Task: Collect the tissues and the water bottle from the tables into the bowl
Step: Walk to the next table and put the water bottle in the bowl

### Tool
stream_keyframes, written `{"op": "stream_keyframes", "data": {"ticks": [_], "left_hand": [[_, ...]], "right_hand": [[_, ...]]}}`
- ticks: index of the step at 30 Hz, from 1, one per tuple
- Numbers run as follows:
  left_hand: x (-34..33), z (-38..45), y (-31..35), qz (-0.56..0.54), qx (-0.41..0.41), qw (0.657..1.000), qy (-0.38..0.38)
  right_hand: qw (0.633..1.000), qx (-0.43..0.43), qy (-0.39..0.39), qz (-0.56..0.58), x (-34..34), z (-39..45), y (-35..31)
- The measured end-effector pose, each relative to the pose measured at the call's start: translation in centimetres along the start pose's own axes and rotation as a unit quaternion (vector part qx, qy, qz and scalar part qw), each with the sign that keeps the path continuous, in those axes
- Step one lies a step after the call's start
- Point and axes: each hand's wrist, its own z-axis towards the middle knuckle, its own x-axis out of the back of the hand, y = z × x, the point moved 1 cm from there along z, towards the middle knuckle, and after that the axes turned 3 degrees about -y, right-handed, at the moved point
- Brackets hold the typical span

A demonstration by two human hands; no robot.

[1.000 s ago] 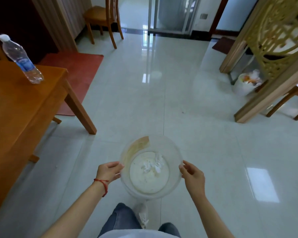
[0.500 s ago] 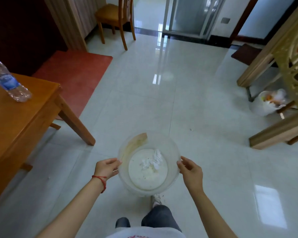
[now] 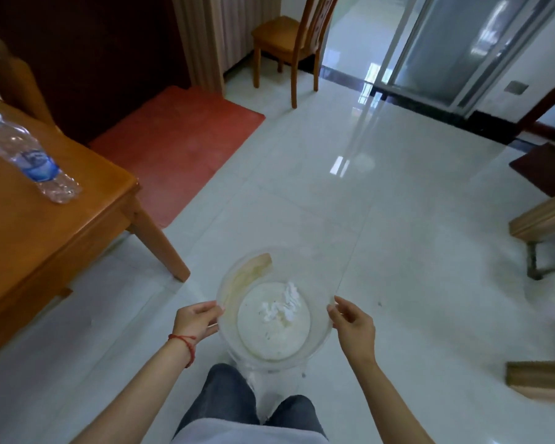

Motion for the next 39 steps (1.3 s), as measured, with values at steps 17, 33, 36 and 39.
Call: {"op": "stream_keyframes", "data": {"ticks": [17,33,36,39], "left_hand": [[5.3,9.5,9.0,-0.099,-0.008,0.984,0.148],[5.2,9.8,9.2,-0.346,0.043,0.864,0.362],[4.7,9.0,9.2,-0.372,0.038,0.842,0.388],[4.8,8.3,8.7,-0.392,0.041,0.821,0.412]], "right_hand": [[0.982,0.047,-0.167,-0.079,-13.6,15.1,-11.6],[0.856,0.15,-0.437,-0.233,-26.2,24.5,-20.4],[0.832,0.163,-0.467,-0.251,-28.0,24.6,-21.1],[0.811,0.171,-0.491,-0.27,-29.8,24.2,-21.3]]}}
